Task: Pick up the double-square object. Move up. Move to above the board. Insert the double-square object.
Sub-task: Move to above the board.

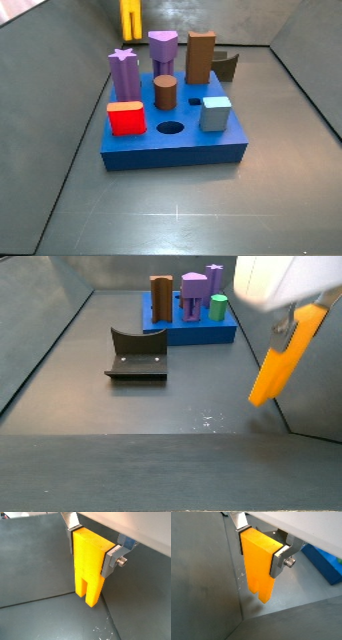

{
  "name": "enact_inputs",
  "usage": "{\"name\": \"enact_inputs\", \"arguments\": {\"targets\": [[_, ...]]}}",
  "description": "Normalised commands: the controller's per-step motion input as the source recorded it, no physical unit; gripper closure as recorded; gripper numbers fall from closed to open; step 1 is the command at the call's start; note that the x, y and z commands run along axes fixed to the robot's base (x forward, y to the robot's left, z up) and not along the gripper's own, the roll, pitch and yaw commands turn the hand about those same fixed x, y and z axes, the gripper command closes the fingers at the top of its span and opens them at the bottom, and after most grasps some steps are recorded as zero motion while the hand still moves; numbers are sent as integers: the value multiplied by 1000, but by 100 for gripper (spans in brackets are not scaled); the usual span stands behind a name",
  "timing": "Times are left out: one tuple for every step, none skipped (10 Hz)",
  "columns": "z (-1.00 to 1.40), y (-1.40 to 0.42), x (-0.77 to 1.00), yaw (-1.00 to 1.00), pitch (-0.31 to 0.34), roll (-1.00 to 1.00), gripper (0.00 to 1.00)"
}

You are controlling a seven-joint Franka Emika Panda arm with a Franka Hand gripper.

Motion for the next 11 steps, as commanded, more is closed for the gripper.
{"name": "enact_inputs", "arguments": {"targets": [[1000,20,-196,-133,194,38,100],[1000,20,-195,-121,186,38,100],[1000,14,-171,-85,141,38,100],[1000,14,-140,-43,101,46,100],[1000,12,-119,-15,84,48,100],[1000,10,-102,2,75,53,100],[845,7,-69,12,73,57,100],[705,4,-45,14,72,59,100],[612,-1,-34,14,75,58,100],[421,-6,-16,17,79,62,100],[278,-7,-13,19,82,67,100]]}}
